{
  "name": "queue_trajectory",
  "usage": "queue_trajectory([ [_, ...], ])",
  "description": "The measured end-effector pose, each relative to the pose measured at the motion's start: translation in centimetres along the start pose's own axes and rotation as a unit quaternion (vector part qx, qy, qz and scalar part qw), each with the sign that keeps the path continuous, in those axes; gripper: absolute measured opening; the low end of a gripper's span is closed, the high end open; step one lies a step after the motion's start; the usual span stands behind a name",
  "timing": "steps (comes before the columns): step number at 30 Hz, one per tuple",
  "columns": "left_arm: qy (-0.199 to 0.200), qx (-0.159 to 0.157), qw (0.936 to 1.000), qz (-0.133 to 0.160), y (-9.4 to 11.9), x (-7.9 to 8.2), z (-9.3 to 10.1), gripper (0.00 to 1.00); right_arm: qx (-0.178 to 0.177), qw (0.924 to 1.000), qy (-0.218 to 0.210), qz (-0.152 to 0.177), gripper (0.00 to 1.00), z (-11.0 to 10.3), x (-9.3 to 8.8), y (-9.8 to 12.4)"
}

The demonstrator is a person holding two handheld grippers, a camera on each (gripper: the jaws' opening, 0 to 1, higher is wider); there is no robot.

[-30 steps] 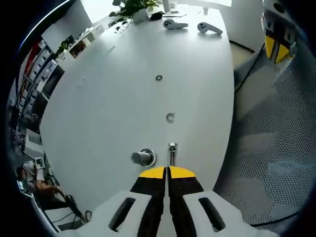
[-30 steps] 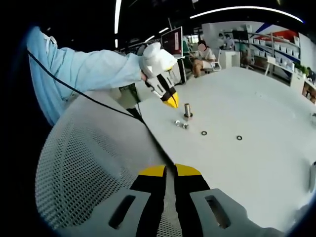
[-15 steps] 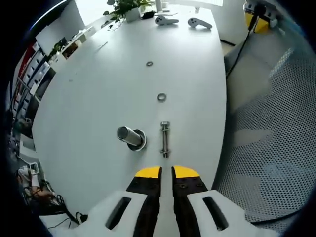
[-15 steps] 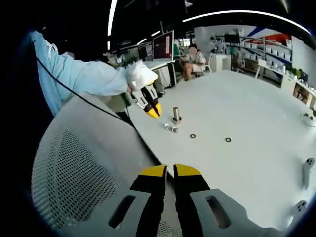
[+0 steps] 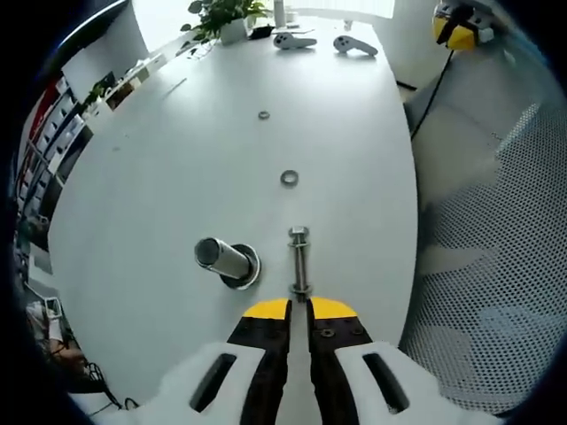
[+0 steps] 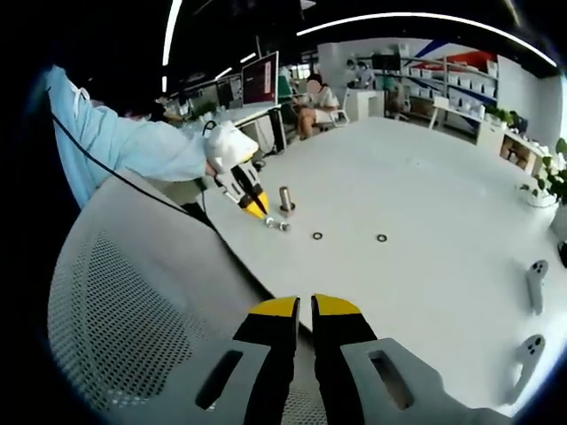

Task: Place the washer onto the threaded stud by aligning its center hole with the stud, sliding it down to the base, and recovering from edge contact or off-axis alignment until the washer reaches the visible bottom stop.

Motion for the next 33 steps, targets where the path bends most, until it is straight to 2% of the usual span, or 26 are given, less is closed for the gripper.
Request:
queue_trajectory([
  [6, 0.004, -0.003, 1.0000, 0.003, -0.4, -0.1, 0.2, 0.05, 0.005, 1.0000, 0.001, -0.007, 0.08, -0.1, -0.2, -0.1],
  [23, -0.005, -0.024, 0.9996, -0.012, -1.5, -0.2, 0.6, 0.04, 0.010, 0.9999, -0.003, -0.009, 0.08, -0.2, -0.2, -0.2],
  [33, -0.029, -0.023, 0.9990, -0.026, -0.2, 1.4, 0.4, 0.03, 0.013, 0.9999, -0.003, 0.000, 0.08, -0.3, 0.0, -0.2],
])
Point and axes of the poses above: the point that each gripper's makers call its tool centre point, and the gripper's own axes: y roughly backward along the fingers, z roughly to its right, x roughly out of its top, the point moved 3 cm from there along y, roughly backward along the fingers, and after that the axes turned 6 degrees about -y, right-handed, at the moved point
